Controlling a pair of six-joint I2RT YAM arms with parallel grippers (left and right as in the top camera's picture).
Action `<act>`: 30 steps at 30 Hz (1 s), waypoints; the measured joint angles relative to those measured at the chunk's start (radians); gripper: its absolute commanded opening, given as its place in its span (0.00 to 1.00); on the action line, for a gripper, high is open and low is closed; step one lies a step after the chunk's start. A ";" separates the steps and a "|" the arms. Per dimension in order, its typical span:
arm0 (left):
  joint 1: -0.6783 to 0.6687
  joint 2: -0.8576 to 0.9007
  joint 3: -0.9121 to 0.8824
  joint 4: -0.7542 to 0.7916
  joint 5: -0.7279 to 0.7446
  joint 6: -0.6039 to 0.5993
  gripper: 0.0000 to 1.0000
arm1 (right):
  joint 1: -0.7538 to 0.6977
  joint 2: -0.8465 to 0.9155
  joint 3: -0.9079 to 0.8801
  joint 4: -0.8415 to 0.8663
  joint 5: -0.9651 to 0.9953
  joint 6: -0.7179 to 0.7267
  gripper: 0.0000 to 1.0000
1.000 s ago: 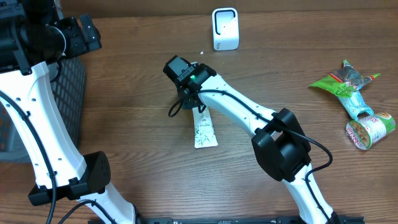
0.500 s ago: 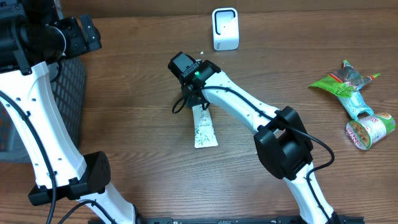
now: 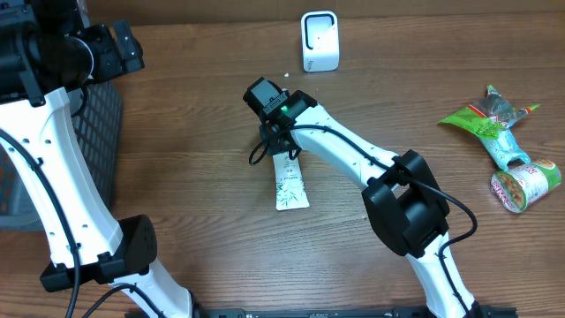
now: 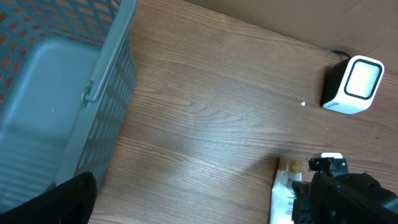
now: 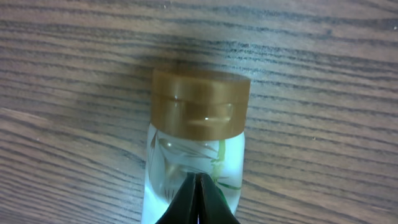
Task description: Scan the item barcode
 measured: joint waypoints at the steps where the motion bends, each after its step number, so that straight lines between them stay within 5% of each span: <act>1: 0.000 0.000 0.000 0.000 0.000 0.000 1.00 | 0.000 0.000 0.000 -0.006 -0.005 0.000 0.04; 20: 0.000 0.000 0.000 0.000 0.000 0.000 1.00 | -0.004 -0.004 0.000 -0.165 -0.114 0.114 0.09; 22: 0.000 0.000 0.000 0.000 0.000 0.000 1.00 | -0.004 -0.005 0.000 -0.172 -0.131 0.119 0.14; 26: 0.000 0.000 0.000 0.000 0.000 0.000 1.00 | -0.005 -0.005 0.000 -0.175 -0.158 0.091 0.45; 30: 0.000 0.000 0.000 0.000 0.000 0.000 1.00 | -0.011 -0.004 0.004 -0.231 -0.162 0.063 0.49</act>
